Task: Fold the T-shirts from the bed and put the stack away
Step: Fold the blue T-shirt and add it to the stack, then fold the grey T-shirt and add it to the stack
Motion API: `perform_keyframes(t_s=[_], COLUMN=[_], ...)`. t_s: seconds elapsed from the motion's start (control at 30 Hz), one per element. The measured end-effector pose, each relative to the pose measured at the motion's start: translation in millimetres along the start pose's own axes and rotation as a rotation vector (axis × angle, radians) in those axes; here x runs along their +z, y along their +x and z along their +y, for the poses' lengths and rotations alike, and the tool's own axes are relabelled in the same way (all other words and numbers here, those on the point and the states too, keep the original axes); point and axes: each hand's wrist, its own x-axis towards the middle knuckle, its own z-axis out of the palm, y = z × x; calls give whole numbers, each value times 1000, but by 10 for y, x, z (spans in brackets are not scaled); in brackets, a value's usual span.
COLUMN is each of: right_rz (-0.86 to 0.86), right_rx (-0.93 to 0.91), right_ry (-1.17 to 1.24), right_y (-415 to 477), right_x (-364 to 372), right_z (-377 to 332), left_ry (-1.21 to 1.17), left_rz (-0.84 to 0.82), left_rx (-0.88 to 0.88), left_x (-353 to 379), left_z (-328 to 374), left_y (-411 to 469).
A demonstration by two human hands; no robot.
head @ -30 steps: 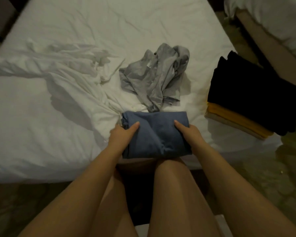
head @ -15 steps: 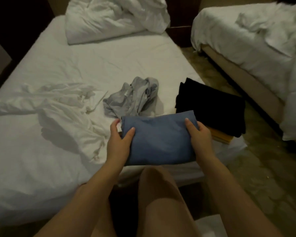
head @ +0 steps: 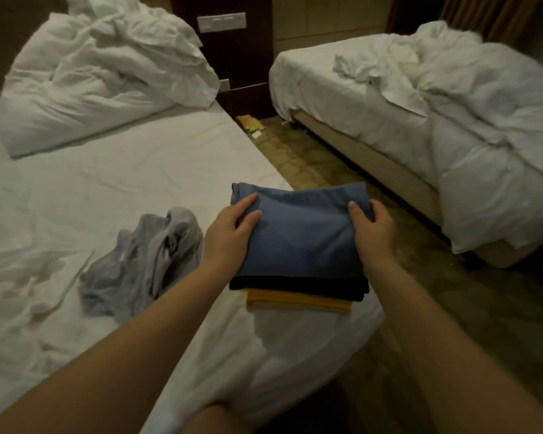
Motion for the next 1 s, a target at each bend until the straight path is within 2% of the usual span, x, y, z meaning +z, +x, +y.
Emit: perform_keyframes(t_s=[0.1, 0.2, 0.3, 0.4, 0.47, 0.53, 0.6, 0.67, 0.73, 0.9, 1.0], right_rz=[-6, -82, -67, -51, -61, -72, -83, -80, -70, -148, -240], right_rx=[61, 148, 166, 160, 176, 212, 223, 167, 56, -258, -400], right_ry=[-94, -225, -330, -463, -542, -610, -710, -852, -889, -797, -680], right_y=[210, 247, 261, 361, 401, 390, 359, 288, 143, -454, -822], right_x=[42, 156, 319, 467, 527, 540, 512, 470, 462, 714, 1024], right_z=[270, 649, 910, 921, 920, 891, 815, 671, 493, 62, -106], left_ry=[151, 283, 316, 392, 533, 636, 627, 569, 516, 311, 297], left_rz=[-60, -132, -115, -81, -55, -58, -78, -79, -30, 178, 311], left_rx=[-48, -143, -173, -245, -278, -258, -236, -217, -156, -113, -110], left_x=[271, 521, 661, 703, 720, 720, 686, 621, 529, 135, -234], left_z=[-102, -389, -583, -631, -638, -616, -570, -507, -446, -470, -767], left_y=[218, 264, 332, 447, 453, 443, 438, 390, 276, -219, -574])
